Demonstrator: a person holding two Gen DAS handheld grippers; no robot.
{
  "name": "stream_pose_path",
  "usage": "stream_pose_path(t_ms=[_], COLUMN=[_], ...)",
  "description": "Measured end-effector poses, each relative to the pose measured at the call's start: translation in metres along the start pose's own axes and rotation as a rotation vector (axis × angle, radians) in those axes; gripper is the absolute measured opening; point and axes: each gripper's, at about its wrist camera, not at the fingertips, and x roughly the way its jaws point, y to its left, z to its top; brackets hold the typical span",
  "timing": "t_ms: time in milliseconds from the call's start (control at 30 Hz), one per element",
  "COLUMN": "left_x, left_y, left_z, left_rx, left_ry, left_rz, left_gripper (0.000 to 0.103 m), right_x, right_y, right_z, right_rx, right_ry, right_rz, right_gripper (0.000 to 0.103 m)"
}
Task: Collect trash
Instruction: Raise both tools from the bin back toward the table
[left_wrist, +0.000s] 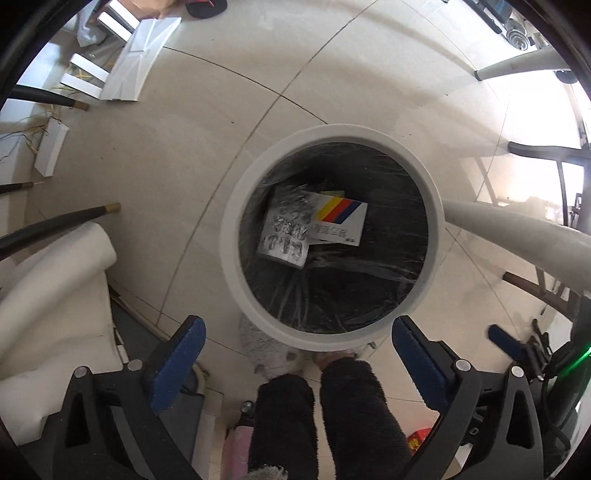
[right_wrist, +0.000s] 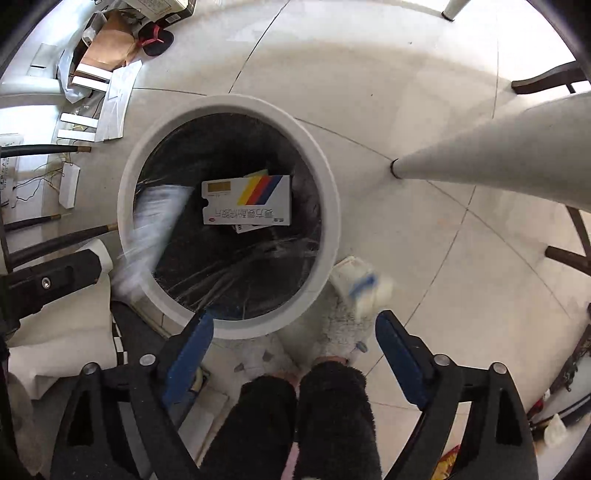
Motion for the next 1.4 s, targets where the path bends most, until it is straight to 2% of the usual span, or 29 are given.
stream_pose_path(t_ms=[33, 300, 500, 667, 867, 1100, 1267, 1400], left_x=[-0.001, -0.026, -0.073, -0.135, -0.220, -0.305, -0.365, -0.408], left_y=[0.001, 0.009, 0.011, 0.008, -0.001, -0.007, -0.017, -0.040], left_z=[-0.001, -0.029, -0.060, -0.093, -0.135, -0.175, -0.186, -0.174], left_rx=[0.004, 0.004, 0.012, 0.022, 0.061, 0.083, 0.091, 0.123], left_ry=[-0.006, -0.048, -0.094, -0.132, -0.194, -0.254, -0.340, -0.426], left_rz=[0.016, 0.107, 0.135, 0.134, 0.142, 0.109, 0.099, 0.093], left_gripper=[0.103, 0.103, 0.103, 0.103, 0.103, 0.103, 0.103, 0.103], right_x=[-0.001, -0.027, -0.069, -0.135, -0.234, -0.344, -0.415, -0.476], right_y=[0.000, 0.000, 0.004, 0.012, 0.022, 0.032, 0.030, 0.015], right_z=[-0.001, -0.015, -0.035, -0.059, -0.095, -0.139, -0.161, -0.162], right_rx=[-0.003, -0.001, 0.014, 0.025, 0.030, 0.023, 0.062, 0.120], right_ry=[-0.004, -0.031, -0.069, -0.122, -0.187, -0.236, -0.278, -0.341], right_rz=[-0.017, -0.072, -0.068, -0.067, -0.059, -0.023, 0.043, 0.100], right_gripper=[0.103, 0.103, 0.103, 0.103, 0.103, 0.103, 0.103, 0.103])
